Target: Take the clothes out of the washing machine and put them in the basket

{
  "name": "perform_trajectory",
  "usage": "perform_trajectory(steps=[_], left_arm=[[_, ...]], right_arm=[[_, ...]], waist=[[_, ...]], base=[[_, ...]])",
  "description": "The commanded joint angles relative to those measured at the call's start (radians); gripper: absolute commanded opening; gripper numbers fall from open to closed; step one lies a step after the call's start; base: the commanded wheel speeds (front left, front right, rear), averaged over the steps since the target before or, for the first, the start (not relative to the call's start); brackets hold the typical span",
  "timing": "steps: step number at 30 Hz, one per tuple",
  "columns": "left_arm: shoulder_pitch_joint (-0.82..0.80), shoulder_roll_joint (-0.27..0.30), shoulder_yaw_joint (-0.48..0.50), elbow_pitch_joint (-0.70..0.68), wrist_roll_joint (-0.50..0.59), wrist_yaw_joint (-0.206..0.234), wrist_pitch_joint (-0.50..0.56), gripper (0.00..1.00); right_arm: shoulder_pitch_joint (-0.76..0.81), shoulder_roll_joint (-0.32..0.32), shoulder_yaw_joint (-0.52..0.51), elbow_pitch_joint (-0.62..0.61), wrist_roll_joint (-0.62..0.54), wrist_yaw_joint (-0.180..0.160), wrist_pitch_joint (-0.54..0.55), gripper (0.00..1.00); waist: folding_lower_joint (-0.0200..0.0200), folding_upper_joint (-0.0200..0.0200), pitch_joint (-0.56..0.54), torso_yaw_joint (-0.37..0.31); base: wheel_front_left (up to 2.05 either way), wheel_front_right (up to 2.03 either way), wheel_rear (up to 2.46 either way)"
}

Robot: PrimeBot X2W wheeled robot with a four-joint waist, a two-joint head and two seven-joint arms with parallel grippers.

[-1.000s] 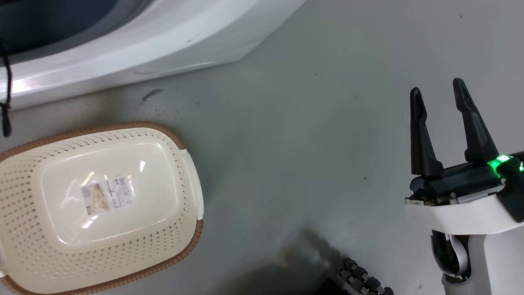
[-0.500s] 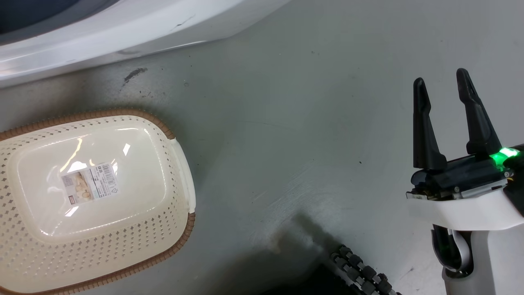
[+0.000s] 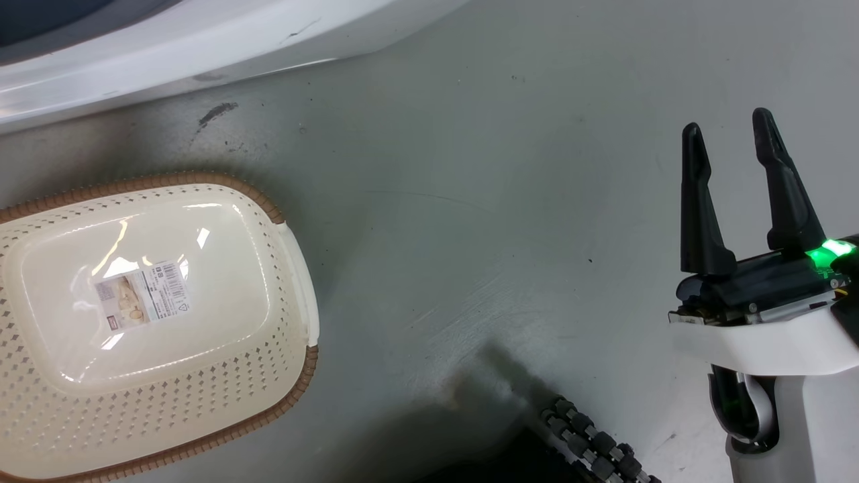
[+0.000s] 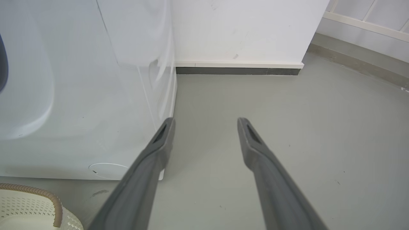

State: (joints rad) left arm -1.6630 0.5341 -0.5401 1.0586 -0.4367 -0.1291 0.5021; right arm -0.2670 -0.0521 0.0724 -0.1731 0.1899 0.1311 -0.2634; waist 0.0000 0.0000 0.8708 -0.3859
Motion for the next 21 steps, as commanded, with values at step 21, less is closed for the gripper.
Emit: perform_trajectory(steps=[21], left_arm=[[0.227, -0.068, -0.038, -0.015, -0.124, -0.001, -0.385, 0.00]], right_arm=[[0.022, 0.003, -0.026, 0.036, -0.086, -0.001, -0.002, 1.00]], waist=[[0.0000, 0.0000, -0.199, 0.114]], base=[[0.00, 0.00, 0.00]])
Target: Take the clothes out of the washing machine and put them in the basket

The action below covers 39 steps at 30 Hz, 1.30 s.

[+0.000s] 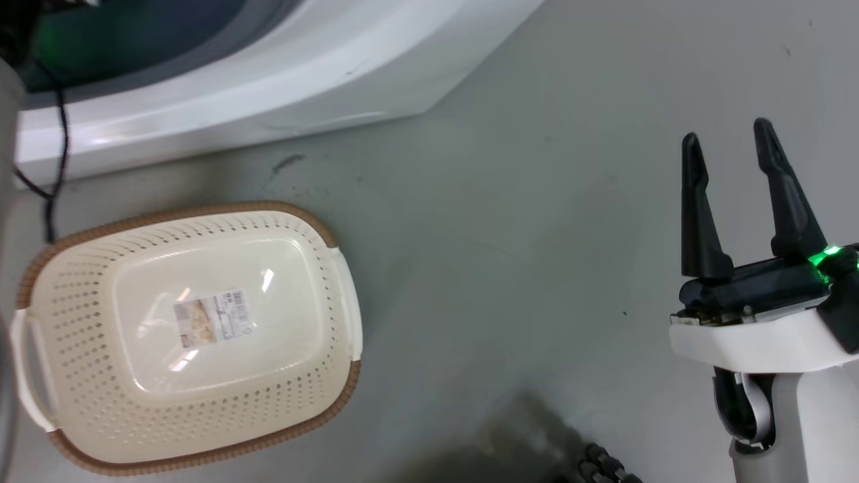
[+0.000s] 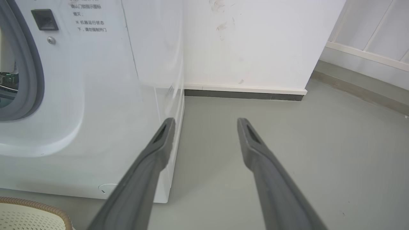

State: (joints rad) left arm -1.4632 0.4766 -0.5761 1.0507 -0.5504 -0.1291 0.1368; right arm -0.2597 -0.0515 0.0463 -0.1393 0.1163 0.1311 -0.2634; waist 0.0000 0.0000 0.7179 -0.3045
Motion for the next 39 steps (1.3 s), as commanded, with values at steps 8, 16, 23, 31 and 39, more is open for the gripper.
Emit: perform_trajectory(steps=[8, 16, 23, 31, 39], left_arm=[[0.205, -0.055, -0.033, -0.053, -0.069, -0.001, -0.181, 0.00], [0.361, -0.070, -0.055, -0.097, -0.095, -0.001, -0.303, 0.00], [0.498, -0.091, -0.049, -0.182, -0.118, 0.019, -0.374, 0.00], [0.644, -0.063, -0.035, -0.375, -0.118, 0.067, -0.398, 0.00], [0.781, -0.001, -0.018, -0.643, -0.107, 0.159, -0.391, 0.00]], right_arm=[[0.063, 0.002, -0.007, 0.035, -0.049, -0.001, -0.002, 1.00], [0.117, 0.002, -0.013, 0.052, -0.080, -0.001, -0.002, 1.00], [0.161, 0.002, -0.013, 0.060, -0.099, -0.001, -0.002, 1.00], [0.218, 0.002, -0.008, 0.064, -0.120, -0.001, -0.002, 1.00], [0.261, 0.002, -0.004, 0.069, -0.127, -0.001, -0.002, 1.00]], waist=[[0.0000, 0.0000, -0.175, 0.084], [0.0000, 0.0000, -0.291, 0.131], [0.0000, 0.0000, -0.393, 0.178], [0.0000, 0.0000, -0.482, 0.219], [0.0000, 0.0000, -0.552, 0.240]], base=[[0.00, 0.00, 0.00], [0.00, 0.00, 0.00], [0.00, 0.00, 0.00], [0.00, 0.00, 0.00], [0.00, 0.00, 0.00]])
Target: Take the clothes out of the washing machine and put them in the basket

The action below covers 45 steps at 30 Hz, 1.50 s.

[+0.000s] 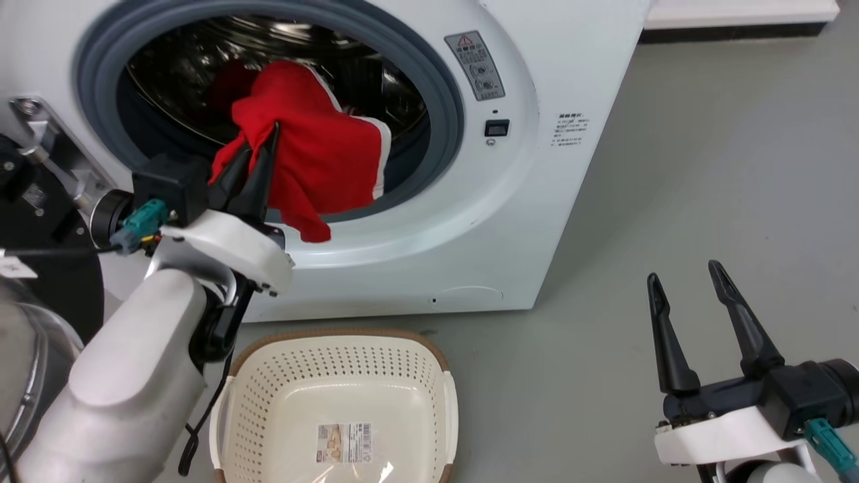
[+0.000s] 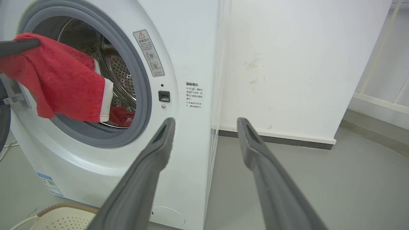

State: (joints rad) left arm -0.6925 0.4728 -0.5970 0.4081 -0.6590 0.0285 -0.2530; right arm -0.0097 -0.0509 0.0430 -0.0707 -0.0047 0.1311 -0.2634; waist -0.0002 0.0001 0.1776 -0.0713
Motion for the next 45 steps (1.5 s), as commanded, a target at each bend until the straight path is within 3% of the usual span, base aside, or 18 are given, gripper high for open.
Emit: perform_trajectory(steps=[1, 16, 25, 31, 35, 45], left_arm=[[0.026, 0.012, 0.005, -0.035, 0.003, 0.014, 0.001, 0.00], [0.243, 0.130, 0.056, -0.468, 0.006, 0.202, 0.042, 0.00], [0.368, 0.169, 0.020, -0.541, 0.004, 0.233, 0.070, 0.00], [0.416, 0.152, -0.004, -0.497, -0.021, 0.215, 0.062, 0.00], [0.420, 0.129, -0.036, -0.427, -0.029, 0.174, 0.053, 0.00], [0.327, 0.013, -0.086, -0.072, -0.043, 0.045, 0.015, 0.00]], right_arm=[[0.017, 0.001, -0.001, 0.001, -0.006, -0.001, -0.002, 1.00], [0.055, 0.002, 0.014, -0.005, 0.000, -0.001, -0.002, 1.00], [0.023, 0.002, 0.017, -0.026, 0.009, -0.001, -0.002, 1.00], [-0.012, 0.002, 0.016, -0.049, 0.010, -0.001, -0.002, 1.00], [-0.047, 0.002, 0.017, -0.067, 0.007, -0.001, -0.002, 1.00], [-0.161, 0.002, 0.010, -0.107, 0.009, -0.001, -0.002, 1.00]], waist=[[0.0002, -0.0001, -0.019, 0.009], [0.0002, -0.0001, -0.068, 0.032], [0.0002, -0.0001, -0.034, 0.031], [0.0002, -0.0001, 0.025, 0.024], [0.0002, -0.0001, 0.092, 0.012], [0.0002, -0.0001, 0.291, -0.030]], base=[[0.00, 0.00, 0.00], [0.00, 0.00, 0.00], [0.00, 0.00, 0.00], [0.00, 0.00, 0.00], [0.00, 0.00, 0.00], [0.00, 0.00, 0.00]])
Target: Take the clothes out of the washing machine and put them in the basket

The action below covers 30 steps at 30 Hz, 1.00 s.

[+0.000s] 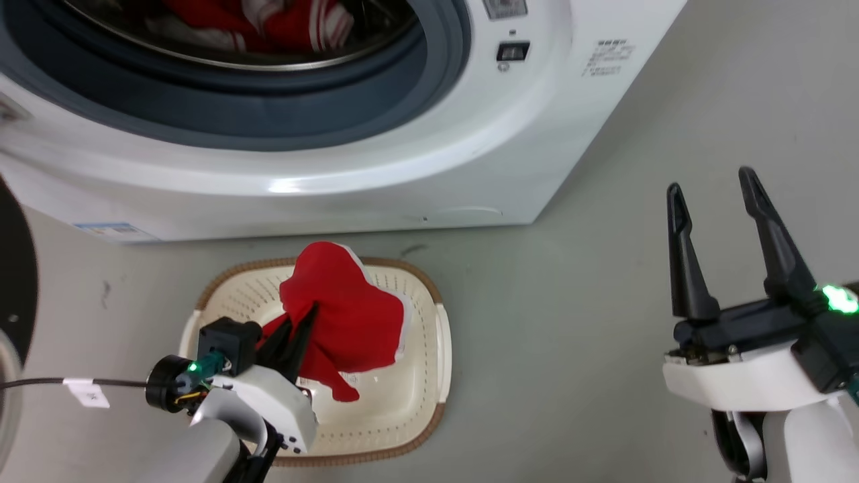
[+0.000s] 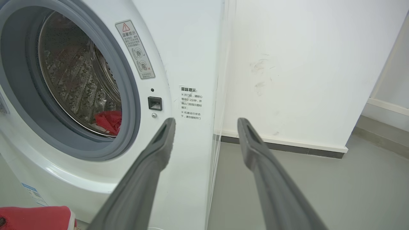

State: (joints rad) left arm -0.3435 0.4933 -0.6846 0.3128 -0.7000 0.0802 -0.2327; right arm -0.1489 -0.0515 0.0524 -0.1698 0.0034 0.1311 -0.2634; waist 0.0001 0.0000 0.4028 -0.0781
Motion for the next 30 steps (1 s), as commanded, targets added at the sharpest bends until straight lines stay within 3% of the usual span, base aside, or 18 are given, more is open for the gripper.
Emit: perform_trajectory(steps=[1, 2, 3, 9, 18, 30], left_arm=[[-0.040, -0.019, -0.001, 0.068, -0.001, -0.019, -0.009, 0.00], [-0.040, -0.019, -0.001, 0.068, -0.001, -0.019, -0.009, 0.00], [-0.080, -0.046, -0.003, 0.162, 0.008, -0.042, -0.016, 0.00], [-0.224, -0.125, -0.012, 0.437, 0.031, -0.102, -0.028, 0.00], [-0.423, -0.205, -0.037, 0.766, 0.065, -0.144, -0.018, 0.00], [-0.529, -0.222, -0.077, 0.941, 0.097, -0.155, 0.005, 0.00]], right_arm=[[-0.033, 0.002, 0.000, -0.012, 0.002, -0.001, -0.002, 1.00], [-0.033, 0.002, 0.000, -0.012, 0.002, -0.001, -0.002, 1.00], [-0.055, 0.002, 0.000, -0.021, 0.003, -0.001, -0.002, 1.00], [-0.113, 0.002, -0.016, -0.056, 0.014, -0.001, -0.002, 1.00], [-0.180, 0.002, -0.027, -0.105, 0.032, -0.001, -0.002, 1.00], [-0.208, 0.002, -0.051, -0.126, 0.055, -0.001, -0.002, 1.00]], waist=[[-0.0001, 0.0000, 0.090, -0.028], [-0.0001, 0.0000, 0.090, -0.028], [-0.0001, 0.0000, 0.133, -0.037], [-0.0001, 0.0000, 0.257, -0.051], [-0.0001, 0.0000, 0.398, -0.067], [-0.0001, 0.0000, 0.481, -0.093]], base=[[0.00, 0.00, 0.00], [0.00, 0.00, 0.00], [0.00, 0.00, 0.00], [0.00, 0.00, 0.00], [0.00, 0.00, 0.00], [0.00, 0.00, 0.00]])
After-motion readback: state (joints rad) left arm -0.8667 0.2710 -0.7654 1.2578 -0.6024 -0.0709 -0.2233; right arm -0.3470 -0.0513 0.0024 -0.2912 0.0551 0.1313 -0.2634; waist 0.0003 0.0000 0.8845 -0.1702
